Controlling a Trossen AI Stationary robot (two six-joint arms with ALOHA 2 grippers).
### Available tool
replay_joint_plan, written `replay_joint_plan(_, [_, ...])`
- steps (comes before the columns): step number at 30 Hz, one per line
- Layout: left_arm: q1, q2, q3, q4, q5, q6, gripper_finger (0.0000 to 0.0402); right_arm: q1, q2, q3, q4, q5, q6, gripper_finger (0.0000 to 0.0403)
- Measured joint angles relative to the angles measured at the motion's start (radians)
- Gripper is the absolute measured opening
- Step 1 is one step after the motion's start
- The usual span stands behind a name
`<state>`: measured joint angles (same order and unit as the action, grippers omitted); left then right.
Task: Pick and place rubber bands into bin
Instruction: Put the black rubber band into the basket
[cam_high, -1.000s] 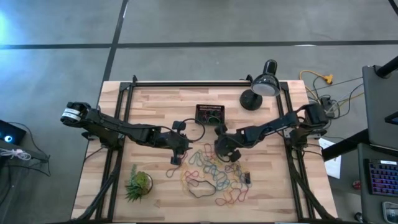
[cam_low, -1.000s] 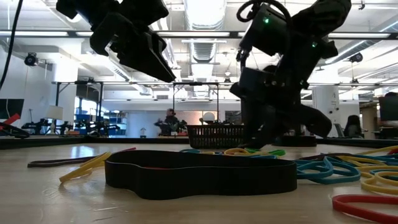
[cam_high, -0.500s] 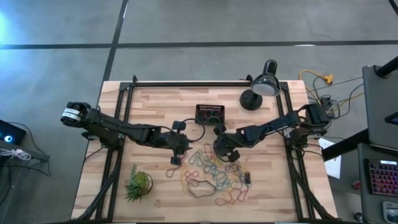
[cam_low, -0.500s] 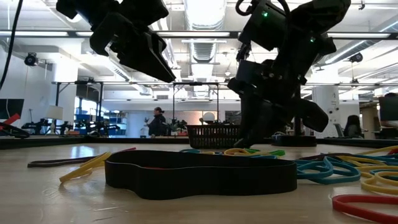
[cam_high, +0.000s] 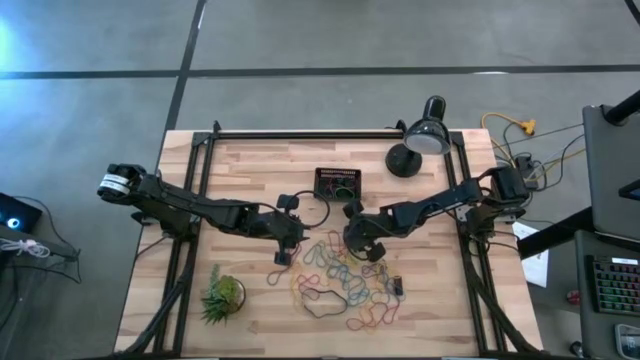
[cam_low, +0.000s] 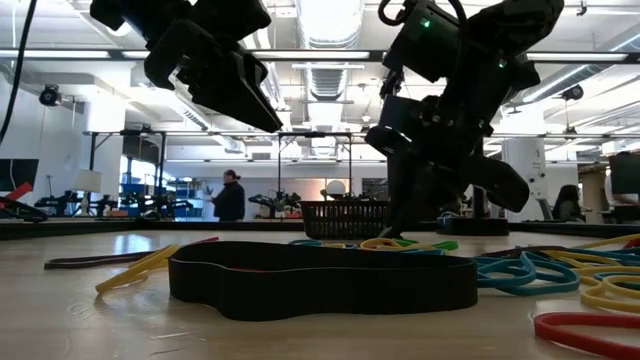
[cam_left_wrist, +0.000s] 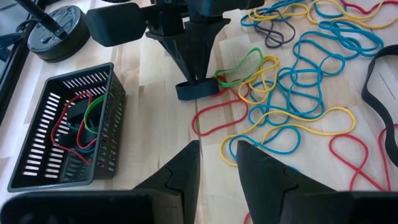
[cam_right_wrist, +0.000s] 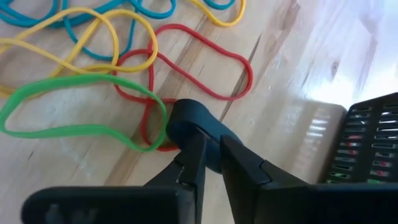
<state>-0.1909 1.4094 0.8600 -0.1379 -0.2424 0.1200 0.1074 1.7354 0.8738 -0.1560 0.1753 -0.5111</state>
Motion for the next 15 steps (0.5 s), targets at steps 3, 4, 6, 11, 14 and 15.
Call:
replay_joint_plan(3, [0.0,0.0,0.0,0.0,0.0,0.0,0.0091,0.0,0.0,0.0,0.015,0.0,0.009,0.0022])
replay_joint_plan(4, [0.0,0.0,0.0,0.0,0.0,0.0,0.0091,0.0,0.0,0.0,0.015,0.0,0.01,0.0015])
replay_joint_plan(6, [0.0,0.0,0.0,0.0,0.0,0.0,0.0091,0.0,0.0,0.0,0.015,0.0,0.011,0.001])
replay_joint_plan(11, [0.0,0.0,0.0,0.0,0.0,0.0,0.0091,0.0,0.0,0.0,0.014,0.007,0.014,0.0009])
replay_joint_plan(14, [0.001,0.0,0.0,0.0,0.0,0.0,0.0091,0.0,0.0,0.0,0.011,0.007,0.01,0.0009])
replay_joint_plan(15, [0.001,0.0,0.0,0.0,0.0,0.0,0.0091,0.0,0.0,0.0,0.009,0.007,0.01,0.0009])
